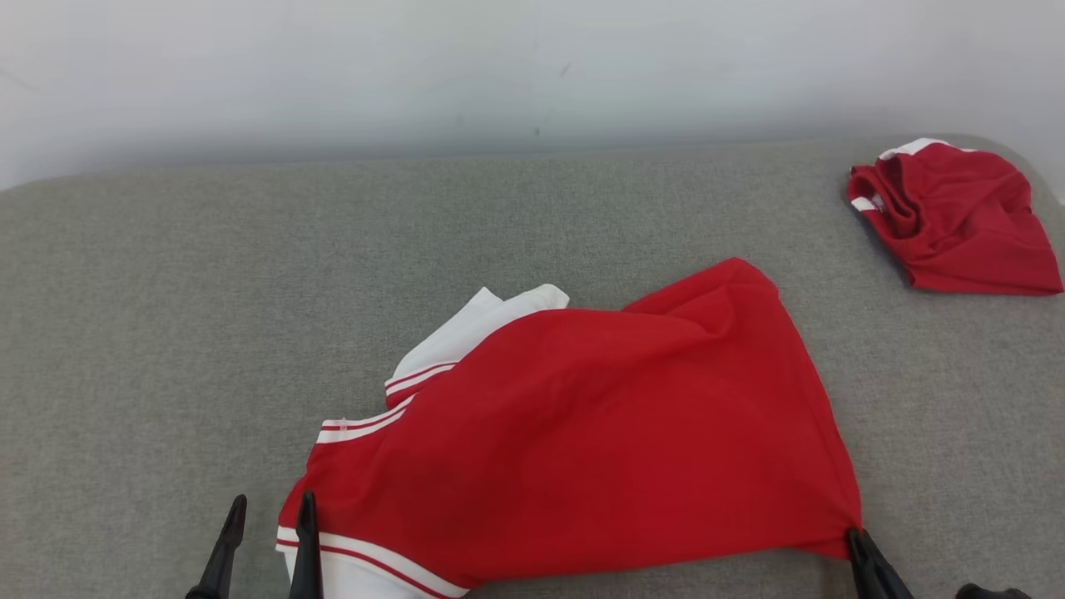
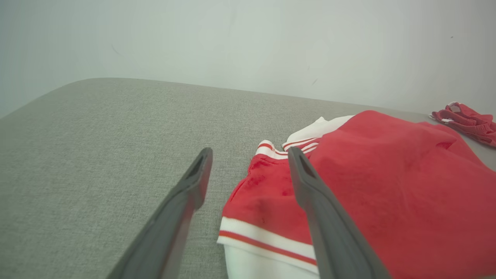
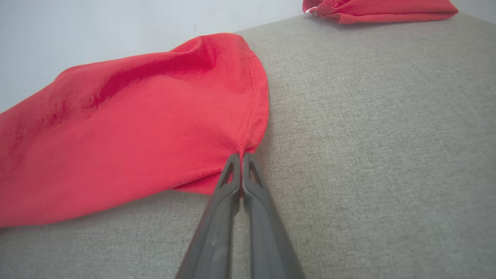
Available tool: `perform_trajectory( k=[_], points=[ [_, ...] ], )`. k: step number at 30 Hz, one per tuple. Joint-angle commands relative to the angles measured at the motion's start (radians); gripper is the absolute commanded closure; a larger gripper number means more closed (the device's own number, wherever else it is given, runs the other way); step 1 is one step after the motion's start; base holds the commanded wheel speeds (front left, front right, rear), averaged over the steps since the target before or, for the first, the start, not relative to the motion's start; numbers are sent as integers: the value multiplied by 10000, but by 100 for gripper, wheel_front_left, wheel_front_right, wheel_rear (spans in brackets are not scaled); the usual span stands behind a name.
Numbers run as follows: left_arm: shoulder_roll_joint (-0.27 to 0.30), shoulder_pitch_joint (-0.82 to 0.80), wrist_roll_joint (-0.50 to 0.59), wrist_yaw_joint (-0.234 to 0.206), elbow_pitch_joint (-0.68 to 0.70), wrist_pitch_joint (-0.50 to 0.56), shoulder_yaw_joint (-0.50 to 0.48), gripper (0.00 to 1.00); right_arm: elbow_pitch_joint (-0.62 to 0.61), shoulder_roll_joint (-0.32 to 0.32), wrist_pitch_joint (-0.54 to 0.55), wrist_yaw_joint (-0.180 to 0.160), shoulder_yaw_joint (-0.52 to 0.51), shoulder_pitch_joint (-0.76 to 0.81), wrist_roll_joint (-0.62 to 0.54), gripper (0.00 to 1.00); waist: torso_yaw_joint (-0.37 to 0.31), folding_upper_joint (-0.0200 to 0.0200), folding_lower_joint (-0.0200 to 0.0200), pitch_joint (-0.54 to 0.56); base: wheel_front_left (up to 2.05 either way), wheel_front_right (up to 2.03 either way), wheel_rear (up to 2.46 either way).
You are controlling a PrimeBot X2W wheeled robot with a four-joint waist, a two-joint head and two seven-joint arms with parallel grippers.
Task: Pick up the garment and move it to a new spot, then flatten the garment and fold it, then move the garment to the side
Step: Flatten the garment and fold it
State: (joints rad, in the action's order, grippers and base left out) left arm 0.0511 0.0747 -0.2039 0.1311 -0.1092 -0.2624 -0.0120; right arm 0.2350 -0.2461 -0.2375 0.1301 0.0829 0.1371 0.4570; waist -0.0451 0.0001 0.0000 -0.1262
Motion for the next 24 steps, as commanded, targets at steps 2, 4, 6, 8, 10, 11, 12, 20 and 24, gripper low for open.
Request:
perform_trajectory(
  k=[2,4,6,8,10,11,12,20,24],
  points=[
    [-12,-154,-65,-12,15,-21,12,0,-569,-185,109,2,-90,473,267,100,-116,-1,0,-167,0,0,0],
    [-10,-181,-76,-13,12,-21,16,0,-874,-282,233,2,-119,713,383,100,-112,-1,0,-211,0,0,0],
    [-12,-174,-73,-12,-9,-21,14,0,-1056,-371,334,2,-130,769,417,100,-90,-1,0,-233,0,0,0],
    [-11,-197,-65,-13,-34,-21,12,0,-1243,-374,420,2,-72,634,392,100,-49,-1,0,-230,0,0,0],
    [-11,-217,-85,-13,-47,-21,20,0,-1375,-451,501,2,-31,401,317,100,19,-1,0,-212,0,0,0],
    [-12,-214,-94,-11,-43,-21,4,0,-1417,-506,546,2,30,249,269,100,42,-1,0,-208,0,0,0],
    [-12,-225,-91,-11,-54,-21,44,0,-1438,-552,593,2,28,89,237,100,98,-1,0,-198,0,0,0],
    [-13,-259,-97,-13,-111,-21,148,0,-993,-1123,1074,2,246,-1370,22,100,477,-1,0,-98,0,0,0],
    [-11,-293,-120,-13,-156,-21,237,0,-180,-1372,1296,2,392,-2389,-36,100,724,-1,0,-91,0,0,0]
  ],
)
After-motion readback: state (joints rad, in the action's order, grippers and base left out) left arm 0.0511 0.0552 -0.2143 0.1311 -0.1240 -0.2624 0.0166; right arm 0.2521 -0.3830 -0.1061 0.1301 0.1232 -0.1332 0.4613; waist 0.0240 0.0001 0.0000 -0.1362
